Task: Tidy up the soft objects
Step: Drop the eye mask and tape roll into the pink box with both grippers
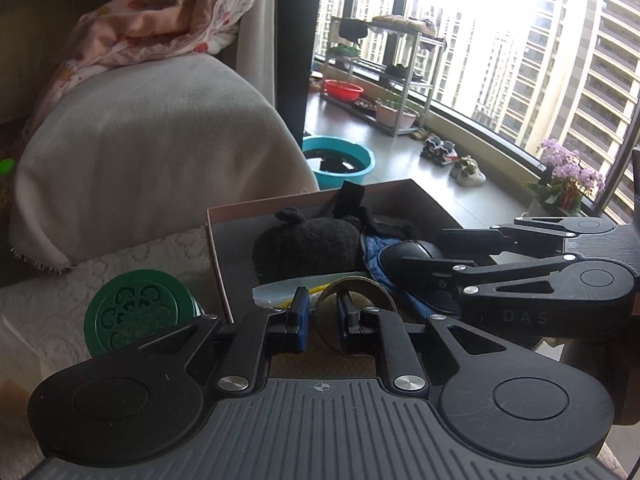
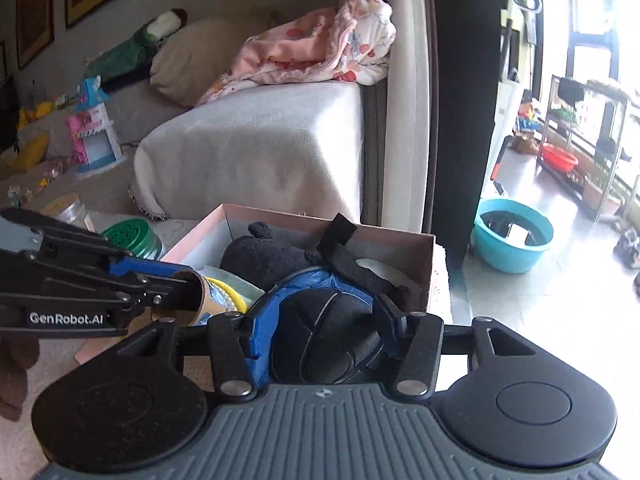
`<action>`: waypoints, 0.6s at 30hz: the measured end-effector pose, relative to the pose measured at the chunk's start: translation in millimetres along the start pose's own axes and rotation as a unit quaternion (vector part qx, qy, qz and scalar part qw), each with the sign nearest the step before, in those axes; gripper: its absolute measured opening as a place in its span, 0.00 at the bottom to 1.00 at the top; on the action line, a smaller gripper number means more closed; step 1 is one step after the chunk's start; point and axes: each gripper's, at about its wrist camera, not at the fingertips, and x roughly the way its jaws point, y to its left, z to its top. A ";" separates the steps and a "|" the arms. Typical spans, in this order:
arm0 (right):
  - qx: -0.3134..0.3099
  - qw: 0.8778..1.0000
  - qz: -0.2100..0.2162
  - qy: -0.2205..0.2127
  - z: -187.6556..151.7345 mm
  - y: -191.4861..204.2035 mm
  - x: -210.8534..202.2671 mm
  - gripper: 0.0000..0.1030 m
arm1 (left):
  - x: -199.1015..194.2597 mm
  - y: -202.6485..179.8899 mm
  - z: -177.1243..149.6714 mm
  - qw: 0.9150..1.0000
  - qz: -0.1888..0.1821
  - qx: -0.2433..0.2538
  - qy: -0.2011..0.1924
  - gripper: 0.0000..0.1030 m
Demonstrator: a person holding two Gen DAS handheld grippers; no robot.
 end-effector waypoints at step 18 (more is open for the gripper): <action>0.062 0.998 0.002 -0.004 -3.8 -6.7 0.3 0.33 | 2.8 -7.4 -16.8 1.000 -0.004 0.001 0.010 0.15</action>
